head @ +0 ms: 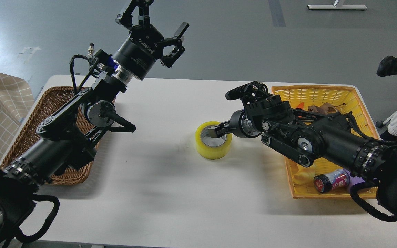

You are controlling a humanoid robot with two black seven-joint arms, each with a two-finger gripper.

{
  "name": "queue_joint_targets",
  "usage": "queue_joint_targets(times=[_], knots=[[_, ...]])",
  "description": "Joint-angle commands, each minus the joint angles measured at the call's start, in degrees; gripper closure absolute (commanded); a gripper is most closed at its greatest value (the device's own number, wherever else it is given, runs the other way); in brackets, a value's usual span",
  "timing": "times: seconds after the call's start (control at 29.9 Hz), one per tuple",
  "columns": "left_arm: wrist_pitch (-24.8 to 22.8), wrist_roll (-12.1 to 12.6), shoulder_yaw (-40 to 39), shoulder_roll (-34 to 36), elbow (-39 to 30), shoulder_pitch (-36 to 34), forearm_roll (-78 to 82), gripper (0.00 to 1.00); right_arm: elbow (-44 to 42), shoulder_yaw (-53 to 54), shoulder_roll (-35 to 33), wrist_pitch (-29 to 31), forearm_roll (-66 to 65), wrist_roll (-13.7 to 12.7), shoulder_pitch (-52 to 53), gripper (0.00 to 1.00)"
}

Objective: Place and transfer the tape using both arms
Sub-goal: 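Carry the tape roll to the table center and set it down, then release the tape and withdraw the right gripper upward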

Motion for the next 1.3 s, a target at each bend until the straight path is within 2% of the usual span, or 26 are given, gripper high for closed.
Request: queue_joint_targets(times=[0.0, 0.2, 0.63, 0.94, 1.04, 1.27], knots=[[0.0, 0.1, 0.2, 0.0, 0.0, 0.1, 0.0, 0.02, 0.5, 0.9, 0.0, 0.0, 0.0, -0.3, 0.7, 0.05], [0.0, 0.2, 0.3, 0.3, 0.0, 0.1, 0.1, 0.02, 2.8, 4.2, 0.0, 0.0, 0.2, -0.2, 3.3, 0.04], [0.0, -0.1, 0.1, 0.3, 0.1, 0.2, -0.2, 0.02, 13.7, 12.3, -12.6, 0.0, 0.2, -0.3, 1.9, 0.01], [0.0, 0.0, 0.1, 0.6, 0.2, 0.2, -0.2, 0.02, 17.1, 29.0, -19.0, 0.0, 1.8, 0.4, -7.3, 0.01], [0.0, 0.2, 0.2, 0.4, 0.2, 0.1, -0.2, 0.02, 18.2, 34.8, -19.8, 0.0, 6.9, 0.4, -10.8, 0.01], [0.0, 0.4, 0.4, 0.4, 0.5, 0.0, -0.2, 0.02, 18.7, 48.2, -21.9, 0.0, 28.7, 0.6, -17.0, 0.01]])
